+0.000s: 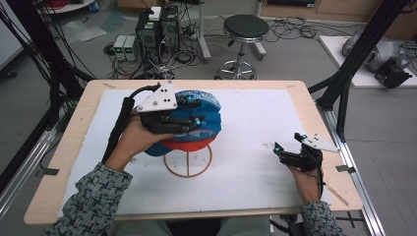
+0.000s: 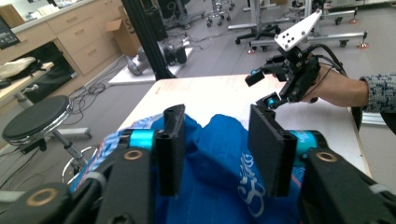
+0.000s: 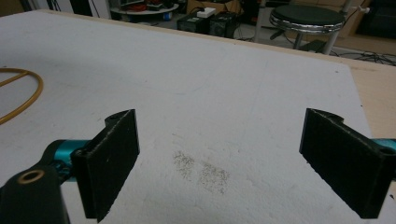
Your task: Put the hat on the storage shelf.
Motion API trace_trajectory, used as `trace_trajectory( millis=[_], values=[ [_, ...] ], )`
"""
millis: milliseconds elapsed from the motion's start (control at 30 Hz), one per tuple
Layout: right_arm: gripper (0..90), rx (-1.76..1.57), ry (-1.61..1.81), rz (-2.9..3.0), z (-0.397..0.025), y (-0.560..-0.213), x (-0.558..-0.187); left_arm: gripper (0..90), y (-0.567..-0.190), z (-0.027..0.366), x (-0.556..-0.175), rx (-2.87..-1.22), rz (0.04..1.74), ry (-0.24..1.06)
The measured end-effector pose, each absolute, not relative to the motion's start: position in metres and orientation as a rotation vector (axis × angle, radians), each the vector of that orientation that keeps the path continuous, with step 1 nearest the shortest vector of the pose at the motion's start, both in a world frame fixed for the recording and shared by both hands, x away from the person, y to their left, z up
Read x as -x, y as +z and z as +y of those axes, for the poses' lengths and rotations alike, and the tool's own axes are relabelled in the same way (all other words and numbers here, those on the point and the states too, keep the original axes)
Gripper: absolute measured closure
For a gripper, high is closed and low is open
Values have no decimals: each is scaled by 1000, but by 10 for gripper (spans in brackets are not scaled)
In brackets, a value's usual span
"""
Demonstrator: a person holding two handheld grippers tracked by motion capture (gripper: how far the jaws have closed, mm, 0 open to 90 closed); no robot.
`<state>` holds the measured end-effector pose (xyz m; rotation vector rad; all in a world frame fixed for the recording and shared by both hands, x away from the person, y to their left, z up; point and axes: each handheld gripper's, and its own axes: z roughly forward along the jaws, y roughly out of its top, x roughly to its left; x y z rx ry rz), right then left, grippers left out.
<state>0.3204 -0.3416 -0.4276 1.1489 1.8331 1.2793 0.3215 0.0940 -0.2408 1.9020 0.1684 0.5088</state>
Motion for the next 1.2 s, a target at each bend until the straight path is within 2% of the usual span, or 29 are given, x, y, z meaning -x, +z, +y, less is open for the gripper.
trace_trajectory(
  millis=[333,833,1200],
  values=[
    [111,-1148,1282,1829,-341,-427,-320,433,-239,108,-315,-1851,207,545],
    [111,-1139,1298,1832,-337,-426,-323,409,-245,157,-297,-1777,331,618],
    [111,-1140,1307,1823,-336,-426,-325,403,-262,210,-280,-1674,481,691]
  ],
)
